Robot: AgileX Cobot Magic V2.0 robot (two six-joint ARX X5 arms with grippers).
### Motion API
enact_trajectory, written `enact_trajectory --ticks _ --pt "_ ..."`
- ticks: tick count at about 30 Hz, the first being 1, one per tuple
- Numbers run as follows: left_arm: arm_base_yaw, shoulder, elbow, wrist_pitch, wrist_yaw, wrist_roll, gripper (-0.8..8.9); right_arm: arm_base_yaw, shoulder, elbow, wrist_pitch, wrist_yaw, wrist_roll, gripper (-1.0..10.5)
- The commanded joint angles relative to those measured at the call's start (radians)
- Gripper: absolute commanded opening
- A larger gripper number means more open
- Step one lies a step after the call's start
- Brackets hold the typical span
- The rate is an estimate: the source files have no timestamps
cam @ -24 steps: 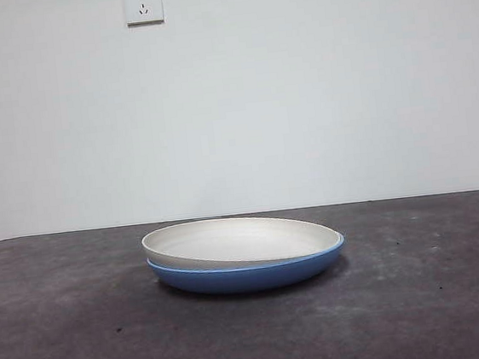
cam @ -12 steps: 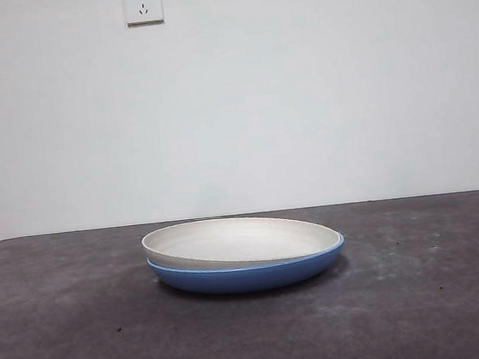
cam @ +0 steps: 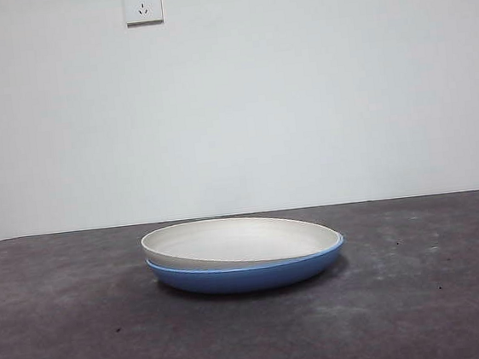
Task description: Pick up the white plate, put it on the blue plate, put it on desk
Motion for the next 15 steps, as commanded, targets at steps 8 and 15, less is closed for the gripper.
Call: enact_trajectory --ticks 8,15 --pt "0.002 -0.002 -0.02 -0.008 0.002 0.0 0.09 -0.196 -0.337 -0.45 0.5 0.009 0.033 0.1" --pt "0.002 -0.002 -0.02 -0.008 0.002 0.0 0.09 -0.252 -0.547 -0.672 0.616 0.1 0.05 0.1"
